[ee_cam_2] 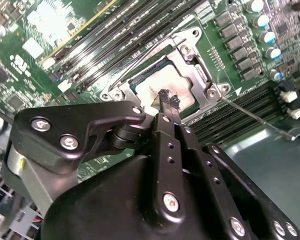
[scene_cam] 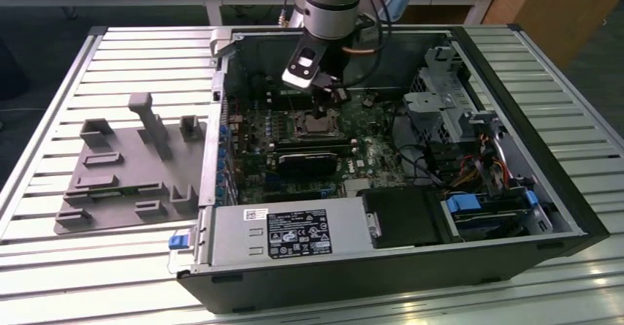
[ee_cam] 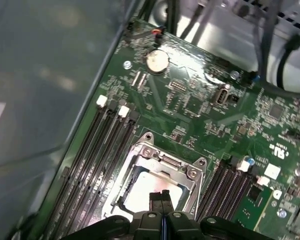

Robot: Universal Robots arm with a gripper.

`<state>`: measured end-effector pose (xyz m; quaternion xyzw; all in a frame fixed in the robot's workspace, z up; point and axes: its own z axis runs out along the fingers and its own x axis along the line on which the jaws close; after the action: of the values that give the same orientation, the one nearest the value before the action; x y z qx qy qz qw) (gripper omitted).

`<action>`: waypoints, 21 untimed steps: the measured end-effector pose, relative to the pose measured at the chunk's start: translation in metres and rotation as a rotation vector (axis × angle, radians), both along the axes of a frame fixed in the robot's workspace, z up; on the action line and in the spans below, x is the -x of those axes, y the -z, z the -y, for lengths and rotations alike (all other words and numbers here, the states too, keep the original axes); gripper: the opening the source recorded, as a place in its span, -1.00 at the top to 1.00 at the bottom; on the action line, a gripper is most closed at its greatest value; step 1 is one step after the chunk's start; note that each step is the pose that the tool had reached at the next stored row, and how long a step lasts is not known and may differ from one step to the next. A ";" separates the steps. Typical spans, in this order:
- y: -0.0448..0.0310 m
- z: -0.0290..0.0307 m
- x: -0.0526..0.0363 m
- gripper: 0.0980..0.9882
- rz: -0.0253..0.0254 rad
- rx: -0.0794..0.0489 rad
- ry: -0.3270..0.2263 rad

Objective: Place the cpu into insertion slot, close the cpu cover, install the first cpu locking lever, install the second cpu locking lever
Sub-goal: 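Close the cpu cover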

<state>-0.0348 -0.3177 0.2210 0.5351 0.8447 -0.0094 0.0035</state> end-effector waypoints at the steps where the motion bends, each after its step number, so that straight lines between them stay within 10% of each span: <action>1: 0.0000 0.0000 0.0000 0.99 0.0000 0.000 -0.015; 21: 0.0003 0.0000 0.0000 0.99 0.0000 0.000 -0.357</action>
<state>-0.0348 -0.3177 0.2207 0.3766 0.9263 -0.0087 0.0052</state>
